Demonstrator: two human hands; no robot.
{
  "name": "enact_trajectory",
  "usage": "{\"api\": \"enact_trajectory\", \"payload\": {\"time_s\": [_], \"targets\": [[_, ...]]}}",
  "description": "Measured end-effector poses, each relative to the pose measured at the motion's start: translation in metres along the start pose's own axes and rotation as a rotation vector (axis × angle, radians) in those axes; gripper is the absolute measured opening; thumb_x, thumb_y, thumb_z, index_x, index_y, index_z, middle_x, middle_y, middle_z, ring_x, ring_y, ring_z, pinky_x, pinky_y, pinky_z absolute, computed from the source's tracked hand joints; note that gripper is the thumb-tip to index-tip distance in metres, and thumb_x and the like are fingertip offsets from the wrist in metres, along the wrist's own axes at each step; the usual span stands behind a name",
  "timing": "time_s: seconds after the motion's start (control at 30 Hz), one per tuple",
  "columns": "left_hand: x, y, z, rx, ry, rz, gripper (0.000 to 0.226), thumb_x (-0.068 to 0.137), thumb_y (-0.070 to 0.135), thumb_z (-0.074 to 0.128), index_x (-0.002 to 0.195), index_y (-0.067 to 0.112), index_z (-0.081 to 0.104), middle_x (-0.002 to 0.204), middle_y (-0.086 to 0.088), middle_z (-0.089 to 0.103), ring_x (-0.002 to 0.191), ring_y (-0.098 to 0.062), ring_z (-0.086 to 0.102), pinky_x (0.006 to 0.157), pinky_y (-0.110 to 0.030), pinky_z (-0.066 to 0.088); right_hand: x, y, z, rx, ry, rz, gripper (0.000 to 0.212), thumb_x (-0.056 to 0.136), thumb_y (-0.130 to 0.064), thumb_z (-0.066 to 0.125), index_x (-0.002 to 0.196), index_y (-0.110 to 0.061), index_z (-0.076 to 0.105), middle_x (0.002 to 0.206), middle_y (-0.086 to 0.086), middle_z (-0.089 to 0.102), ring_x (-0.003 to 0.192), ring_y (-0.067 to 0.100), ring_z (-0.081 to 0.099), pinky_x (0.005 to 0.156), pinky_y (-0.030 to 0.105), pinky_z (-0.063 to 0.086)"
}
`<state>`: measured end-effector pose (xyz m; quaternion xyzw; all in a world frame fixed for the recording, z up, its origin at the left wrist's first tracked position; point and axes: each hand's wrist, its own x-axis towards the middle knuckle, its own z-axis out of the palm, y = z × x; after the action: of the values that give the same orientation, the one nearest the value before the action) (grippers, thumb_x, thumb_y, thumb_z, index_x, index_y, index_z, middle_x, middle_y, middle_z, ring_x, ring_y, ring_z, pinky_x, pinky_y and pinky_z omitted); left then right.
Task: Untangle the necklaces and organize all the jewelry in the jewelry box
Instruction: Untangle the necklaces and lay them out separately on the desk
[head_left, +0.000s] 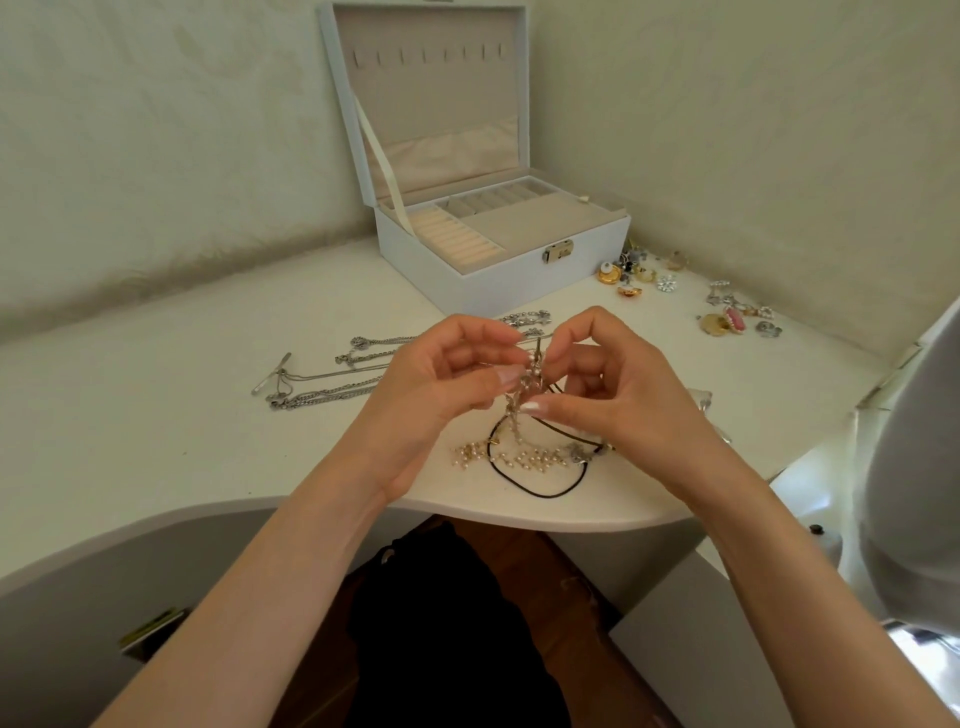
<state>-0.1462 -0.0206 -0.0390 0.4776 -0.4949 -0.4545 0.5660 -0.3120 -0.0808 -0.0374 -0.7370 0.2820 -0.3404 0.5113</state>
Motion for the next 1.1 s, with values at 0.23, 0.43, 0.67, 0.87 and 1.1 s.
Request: {"api": "enact_trajectory", "payload": {"time_s": [0.23,0.43,0.67,0.87,1.1], "targets": [[0.000,0.006,0.003,-0.070,0.057,0.000,0.034,0.063,0.014,0.069,0.096,0.010,0.062,0.092,-0.001,0.071,0.078,-0.010,0.067,0.064,-0.017,0.051,0.001,0.004,0.005,-0.198,0.078,-0.071,0.020,0.077,-0.003,0.073,0.078,-0.023,0.071,0.057,-0.022,0.058,0.047,0.005,0.035,0.050,0.009,0.031],[-0.001,0.011,0.007,0.020,0.068,0.047,0.015,0.082,-0.001,0.063,0.095,0.007,0.062,0.095,-0.005,0.072,0.084,-0.018,0.070,0.064,-0.019,0.053,0.000,0.003,0.004,-0.225,0.004,-0.016,0.017,0.076,-0.021,0.076,0.093,-0.020,0.075,0.060,-0.021,0.057,0.051,0.002,0.037,0.054,0.010,0.031],[-0.001,0.011,0.005,0.283,0.040,0.168,0.016,0.082,0.000,0.065,0.094,0.010,0.062,0.094,-0.001,0.072,0.087,-0.012,0.069,0.077,-0.027,0.054,0.000,0.000,0.005,-0.061,0.056,0.001,0.034,0.068,-0.051,0.066,0.076,-0.019,0.075,0.060,-0.005,0.065,0.048,0.011,0.036,0.048,0.016,0.031],[-0.006,0.003,0.000,0.541,0.168,0.164,0.015,0.080,0.016,0.071,0.085,0.026,0.060,0.086,0.014,0.066,0.077,0.003,0.059,0.070,-0.014,0.045,0.002,-0.008,0.003,-0.002,0.087,0.109,0.047,0.080,-0.054,0.044,0.080,-0.021,0.077,0.067,0.002,0.069,0.049,0.008,0.038,0.051,0.015,0.034],[-0.023,-0.005,-0.018,1.008,-0.014,-0.060,0.023,0.069,0.035,0.077,0.074,0.029,0.056,0.085,0.011,0.054,0.080,-0.007,0.051,0.070,-0.024,0.038,0.000,-0.015,-0.004,0.042,0.099,0.094,0.041,0.076,-0.052,0.050,0.094,-0.025,0.074,0.077,-0.004,0.072,0.053,0.011,0.039,0.050,0.011,0.035]]}}
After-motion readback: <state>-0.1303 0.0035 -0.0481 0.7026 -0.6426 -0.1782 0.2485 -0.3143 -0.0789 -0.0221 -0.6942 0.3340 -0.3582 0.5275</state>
